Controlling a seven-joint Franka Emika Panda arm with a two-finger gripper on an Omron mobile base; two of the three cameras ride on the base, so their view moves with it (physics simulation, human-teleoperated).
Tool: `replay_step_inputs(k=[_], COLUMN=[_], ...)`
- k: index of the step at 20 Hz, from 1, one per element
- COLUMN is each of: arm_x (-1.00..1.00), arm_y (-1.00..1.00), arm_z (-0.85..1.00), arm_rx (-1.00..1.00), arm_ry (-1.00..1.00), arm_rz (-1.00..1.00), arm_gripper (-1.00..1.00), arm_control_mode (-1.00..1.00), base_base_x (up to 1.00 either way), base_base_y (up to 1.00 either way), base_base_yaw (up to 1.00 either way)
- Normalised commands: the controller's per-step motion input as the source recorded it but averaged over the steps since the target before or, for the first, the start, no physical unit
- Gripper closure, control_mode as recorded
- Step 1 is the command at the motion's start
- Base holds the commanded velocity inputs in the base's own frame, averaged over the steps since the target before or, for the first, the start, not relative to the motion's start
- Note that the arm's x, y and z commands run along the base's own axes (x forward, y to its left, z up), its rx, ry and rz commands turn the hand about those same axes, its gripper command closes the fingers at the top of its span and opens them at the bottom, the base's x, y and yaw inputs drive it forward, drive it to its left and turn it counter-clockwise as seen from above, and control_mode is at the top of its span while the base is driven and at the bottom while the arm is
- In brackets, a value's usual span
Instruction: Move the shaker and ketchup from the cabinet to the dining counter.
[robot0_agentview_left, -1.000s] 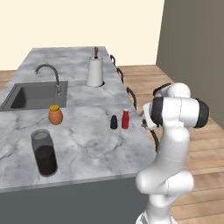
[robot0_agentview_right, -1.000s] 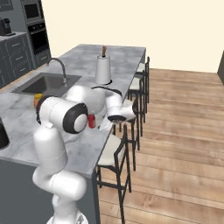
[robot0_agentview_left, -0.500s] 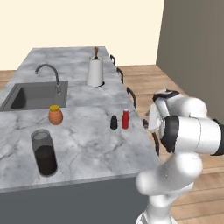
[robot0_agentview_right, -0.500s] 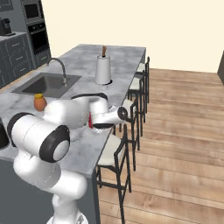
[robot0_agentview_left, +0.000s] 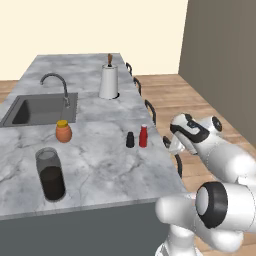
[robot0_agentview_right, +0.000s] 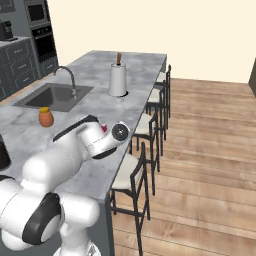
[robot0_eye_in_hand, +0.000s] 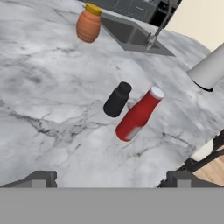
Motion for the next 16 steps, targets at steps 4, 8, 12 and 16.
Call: replay_step_inputs(k=[4,8,12,16], arm_x=[-0.44,-0.43,-0.45,-0.55], arm_y=[0.11,0.1,0.09,0.07], arm_z=[0.44,0.45,0.45,0.39], arm_rx=[0.0,0.0,0.0,0.0], arm_ry=[0.07,0.07,0.09,0.04], arm_rz=[-0.16,-0.13,-0.15,-0.21], arm_gripper=[-1.0,-1.0,-1.0,-1.0], arm_control_mode=[-1.0,-1.0,-1.0,-1.0], base_base_x=[0.0,0.0,0.0,0.0], base_base_y=[0.0,0.0,0.0,0.0], base_base_yaw=[0.0,0.0,0.0,0.0])
